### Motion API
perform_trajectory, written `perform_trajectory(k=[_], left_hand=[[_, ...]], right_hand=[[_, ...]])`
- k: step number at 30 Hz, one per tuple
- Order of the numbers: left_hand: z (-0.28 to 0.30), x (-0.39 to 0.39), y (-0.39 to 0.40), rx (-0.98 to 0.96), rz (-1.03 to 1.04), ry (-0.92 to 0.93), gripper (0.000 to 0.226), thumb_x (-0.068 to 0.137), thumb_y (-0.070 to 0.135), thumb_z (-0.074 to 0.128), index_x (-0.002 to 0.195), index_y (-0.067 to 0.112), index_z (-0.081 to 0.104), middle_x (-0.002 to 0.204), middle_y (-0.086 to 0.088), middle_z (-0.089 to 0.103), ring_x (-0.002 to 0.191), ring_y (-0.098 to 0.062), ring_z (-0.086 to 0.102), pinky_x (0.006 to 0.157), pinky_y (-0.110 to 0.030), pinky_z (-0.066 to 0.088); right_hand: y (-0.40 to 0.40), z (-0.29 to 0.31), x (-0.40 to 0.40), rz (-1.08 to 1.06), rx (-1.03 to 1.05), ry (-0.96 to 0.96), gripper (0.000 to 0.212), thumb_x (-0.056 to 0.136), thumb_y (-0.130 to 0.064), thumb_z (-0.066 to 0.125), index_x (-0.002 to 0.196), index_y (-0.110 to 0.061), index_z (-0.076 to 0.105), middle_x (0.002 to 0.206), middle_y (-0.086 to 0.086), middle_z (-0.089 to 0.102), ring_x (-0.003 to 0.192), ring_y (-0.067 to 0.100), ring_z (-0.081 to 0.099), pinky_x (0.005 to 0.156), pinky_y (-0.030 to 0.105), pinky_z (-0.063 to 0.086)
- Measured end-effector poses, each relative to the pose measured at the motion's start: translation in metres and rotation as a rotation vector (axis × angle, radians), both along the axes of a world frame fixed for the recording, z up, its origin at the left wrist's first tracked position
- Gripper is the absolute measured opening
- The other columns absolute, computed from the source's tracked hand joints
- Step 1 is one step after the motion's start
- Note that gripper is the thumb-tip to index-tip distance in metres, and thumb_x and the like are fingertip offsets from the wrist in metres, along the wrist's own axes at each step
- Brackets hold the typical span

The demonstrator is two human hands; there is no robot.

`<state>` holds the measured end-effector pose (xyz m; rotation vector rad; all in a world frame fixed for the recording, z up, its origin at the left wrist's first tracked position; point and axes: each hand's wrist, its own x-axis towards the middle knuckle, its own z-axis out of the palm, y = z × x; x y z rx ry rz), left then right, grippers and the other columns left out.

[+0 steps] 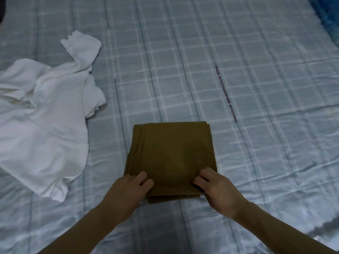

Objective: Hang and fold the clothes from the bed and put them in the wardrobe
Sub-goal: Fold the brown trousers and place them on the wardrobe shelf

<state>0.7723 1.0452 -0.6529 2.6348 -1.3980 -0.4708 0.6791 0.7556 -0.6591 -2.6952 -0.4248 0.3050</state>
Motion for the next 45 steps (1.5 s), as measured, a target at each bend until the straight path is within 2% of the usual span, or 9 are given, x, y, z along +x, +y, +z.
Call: perform_trajectory(k=[2, 5, 10, 13, 15, 22, 31, 36, 45], left_hand=[[-0.007, -0.003, 0.003, -0.008, -0.006, -0.001, 0.047, 0.046, 0.028, 0.093, 0.084, 0.026, 0.065, 0.080, 0.004, 0.059, 0.050, -0.013, 0.052, 0.046, -0.024, 0.042], [-0.004, -0.003, 0.003, -0.075, 0.041, -0.023, 0.031, 0.085, 0.062, 0.056, 0.085, 0.031, 0.062, 0.080, 0.010, 0.058, 0.063, -0.010, 0.052, 0.058, -0.026, 0.044], [0.003, 0.019, -0.027, -0.193, 0.223, -0.088, 0.045, 0.099, 0.050, 0.037, 0.116, 0.020, 0.066, 0.115, -0.002, 0.065, 0.102, -0.020, 0.058, 0.083, -0.036, 0.051], [-0.002, 0.030, -0.054, -0.093, 0.315, -0.106, 0.060, 0.098, 0.050, 0.035, 0.148, 0.018, 0.042, 0.156, -0.007, 0.039, 0.143, -0.027, 0.036, 0.113, -0.049, 0.036], [-0.016, 0.033, -0.066, -0.024, 0.308, -0.078, 0.065, 0.098, 0.053, 0.033, 0.155, 0.021, 0.028, 0.164, -0.006, 0.021, 0.151, -0.026, 0.018, 0.119, -0.052, 0.023], [-0.053, 0.034, -0.057, 0.042, 0.279, -0.027, 0.070, 0.098, 0.060, 0.029, 0.158, 0.028, 0.015, 0.167, -0.005, 0.007, 0.153, -0.025, 0.003, 0.121, -0.054, 0.010], [-0.031, 0.084, -0.065, 0.005, 0.338, -0.161, 0.061, 0.098, 0.048, 0.038, 0.149, 0.014, 0.040, 0.155, -0.012, 0.037, 0.144, -0.031, 0.031, 0.118, -0.054, 0.022], [-0.041, 0.103, -0.075, 0.006, 0.305, -0.188, 0.054, 0.096, 0.043, 0.048, 0.141, 0.013, 0.047, 0.133, -0.012, 0.055, 0.122, -0.031, 0.050, 0.111, -0.052, 0.034], [-0.050, 0.094, -0.072, -0.068, 0.265, -0.204, 0.036, 0.095, 0.041, 0.052, 0.125, 0.023, 0.055, 0.135, -0.014, 0.051, 0.123, -0.034, 0.049, 0.107, -0.058, 0.034]], right_hand=[[0.001, 0.001, -0.001, 0.009, 0.005, 0.050, 0.023, 0.077, -0.016, 0.065, 0.099, -0.021, 0.063, 0.091, -0.004, 0.054, 0.078, 0.011, 0.045, 0.060, 0.024, 0.042], [0.000, 0.011, 0.001, 0.043, -0.050, 0.047, 0.024, 0.088, -0.049, 0.059, 0.094, -0.026, 0.063, 0.089, -0.009, 0.052, 0.080, 0.009, 0.042, 0.068, 0.028, 0.038], [0.011, 0.020, 0.030, -0.163, -0.048, -0.087, 0.042, 0.100, -0.047, 0.041, 0.123, -0.019, 0.062, 0.124, 0.001, 0.057, 0.114, 0.021, 0.051, 0.094, 0.037, 0.043], [0.027, 0.008, 0.051, -0.274, -0.072, -0.074, 0.060, 0.102, -0.051, 0.032, 0.149, -0.015, 0.040, 0.156, 0.011, 0.034, 0.147, 0.028, 0.027, 0.119, 0.043, 0.025], [0.035, -0.006, 0.059, -0.265, -0.108, -0.021, 0.067, 0.102, -0.057, 0.024, 0.156, -0.017, 0.024, 0.164, 0.009, 0.014, 0.153, 0.025, 0.006, 0.123, 0.044, 0.011], [0.029, -0.047, 0.049, -0.243, -0.150, 0.043, 0.068, 0.100, -0.056, 0.029, 0.158, -0.026, 0.014, 0.166, 0.003, 0.005, 0.153, 0.022, -0.002, 0.121, 0.051, 0.014], [0.015, -0.022, 0.092, -0.336, -0.032, -0.128, 0.056, 0.094, -0.037, 0.053, 0.146, -0.016, 0.045, 0.154, 0.012, 0.037, 0.143, 0.029, 0.032, 0.117, 0.047, 0.027], [0.004, -0.030, 0.133, -0.271, -0.144, -0.094, 0.052, 0.096, -0.043, 0.046, 0.143, -0.018, 0.046, 0.141, 0.009, 0.047, 0.133, 0.030, 0.042, 0.115, 0.051, 0.025], [-0.002, -0.036, 0.118, -0.169, -0.145, -0.098, 0.041, 0.098, -0.042, 0.045, 0.136, -0.027, 0.049, 0.139, 0.009, 0.045, 0.133, 0.028, 0.040, 0.112, 0.057, 0.024]])
